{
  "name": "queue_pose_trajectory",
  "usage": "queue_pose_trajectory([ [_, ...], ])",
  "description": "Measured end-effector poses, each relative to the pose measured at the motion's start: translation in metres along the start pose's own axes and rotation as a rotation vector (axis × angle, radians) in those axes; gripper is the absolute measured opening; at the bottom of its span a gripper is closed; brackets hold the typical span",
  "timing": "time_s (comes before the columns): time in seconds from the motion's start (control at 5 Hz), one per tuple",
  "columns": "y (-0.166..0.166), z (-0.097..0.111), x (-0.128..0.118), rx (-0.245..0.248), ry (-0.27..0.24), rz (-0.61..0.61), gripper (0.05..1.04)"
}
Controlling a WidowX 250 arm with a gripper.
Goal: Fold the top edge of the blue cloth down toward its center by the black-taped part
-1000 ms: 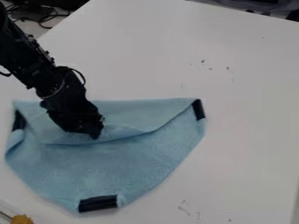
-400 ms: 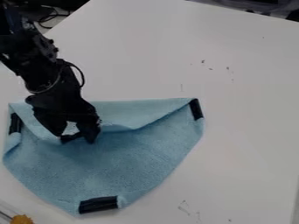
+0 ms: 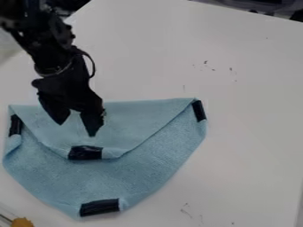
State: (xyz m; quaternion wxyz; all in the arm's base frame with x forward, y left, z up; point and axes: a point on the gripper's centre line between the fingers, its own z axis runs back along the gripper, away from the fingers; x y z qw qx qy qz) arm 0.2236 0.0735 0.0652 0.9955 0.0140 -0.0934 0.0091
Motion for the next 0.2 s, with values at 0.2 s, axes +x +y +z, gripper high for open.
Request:
queue_pose_trajectory([
  [0.2, 0.0002, 0.0000, 0.0022, 0.005, -0.013, 0.010, 1.000],
])
